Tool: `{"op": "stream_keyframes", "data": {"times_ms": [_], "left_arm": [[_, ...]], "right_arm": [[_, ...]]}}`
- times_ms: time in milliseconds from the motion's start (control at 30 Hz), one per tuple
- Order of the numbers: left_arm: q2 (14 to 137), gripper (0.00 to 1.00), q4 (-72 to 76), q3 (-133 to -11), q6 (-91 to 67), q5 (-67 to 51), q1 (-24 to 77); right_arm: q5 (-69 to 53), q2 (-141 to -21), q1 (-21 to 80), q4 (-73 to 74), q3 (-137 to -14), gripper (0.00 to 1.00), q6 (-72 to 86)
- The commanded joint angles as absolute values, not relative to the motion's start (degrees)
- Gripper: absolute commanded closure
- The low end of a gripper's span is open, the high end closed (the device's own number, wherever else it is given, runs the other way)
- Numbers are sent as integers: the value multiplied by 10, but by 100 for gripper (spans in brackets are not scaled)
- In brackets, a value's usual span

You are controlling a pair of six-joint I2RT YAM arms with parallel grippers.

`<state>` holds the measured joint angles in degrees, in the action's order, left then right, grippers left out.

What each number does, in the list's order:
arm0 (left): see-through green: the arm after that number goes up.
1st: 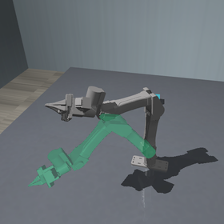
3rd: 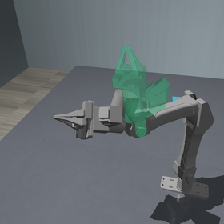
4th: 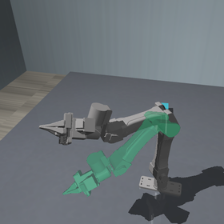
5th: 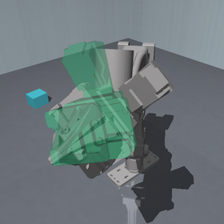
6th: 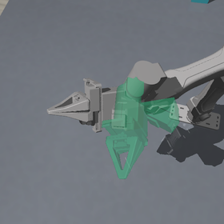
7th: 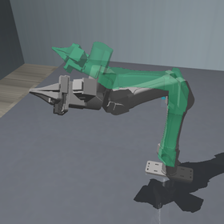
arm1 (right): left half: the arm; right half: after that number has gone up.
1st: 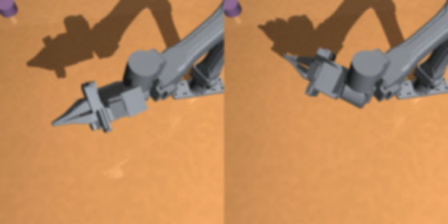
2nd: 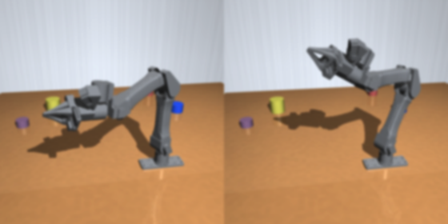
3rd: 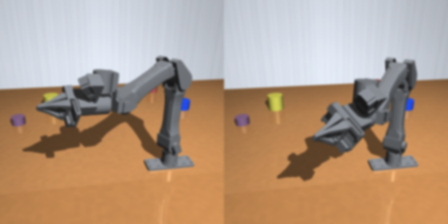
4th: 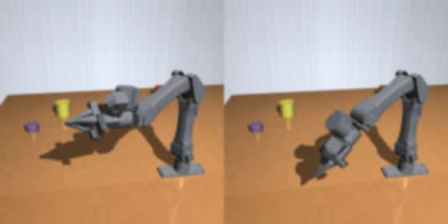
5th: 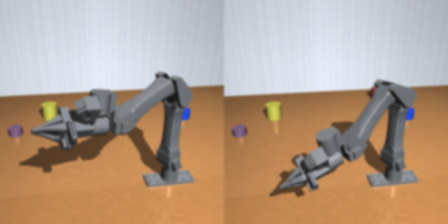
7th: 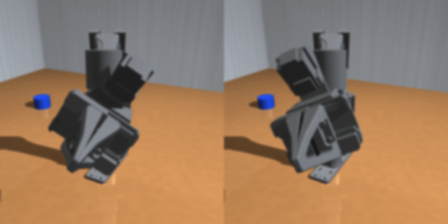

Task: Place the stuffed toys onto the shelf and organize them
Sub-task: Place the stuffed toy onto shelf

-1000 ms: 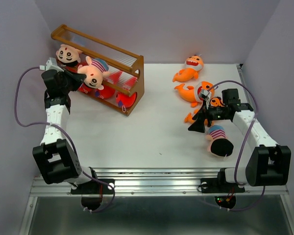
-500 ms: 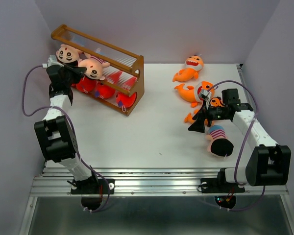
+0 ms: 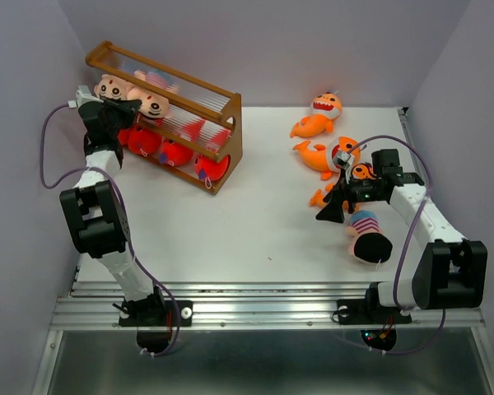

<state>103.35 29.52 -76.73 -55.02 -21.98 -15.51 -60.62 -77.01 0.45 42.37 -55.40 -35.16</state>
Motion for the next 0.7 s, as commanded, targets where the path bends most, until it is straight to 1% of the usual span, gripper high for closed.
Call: {"op": "stream_keyframes", "data": {"times_ms": [0,200,300,367,400,500,567,667], "left_arm": [[1042,100,343,-803,-564,-218,-159],[1055,100,334,-798,-562,-213,-159],[1051,96,330,-788,-557,-207,-159],[1049,90,326,-782,-555,-205,-159],[1049,85,324,-780,-554,-205,-159],[1044,74,320,-780,-553,-203,-159],[1038,71,318,-780,-554,-200,-159],[1034,62,315,-783,-552,-202,-159]], "right_arm": [[-608,-773,4,408,-557,0,-362],[-606,-773,4,408,-558,0,-363],[-606,-773,4,408,-558,0,-364],[-606,-773,4,408,-558,0,-364],[-606,-774,4,408,-558,0,-364],[-606,-774,4,407,-559,0,-364],[-604,-773,4,408,-559,0,-365],[-604,-773,4,408,-559,0,-364]]}}
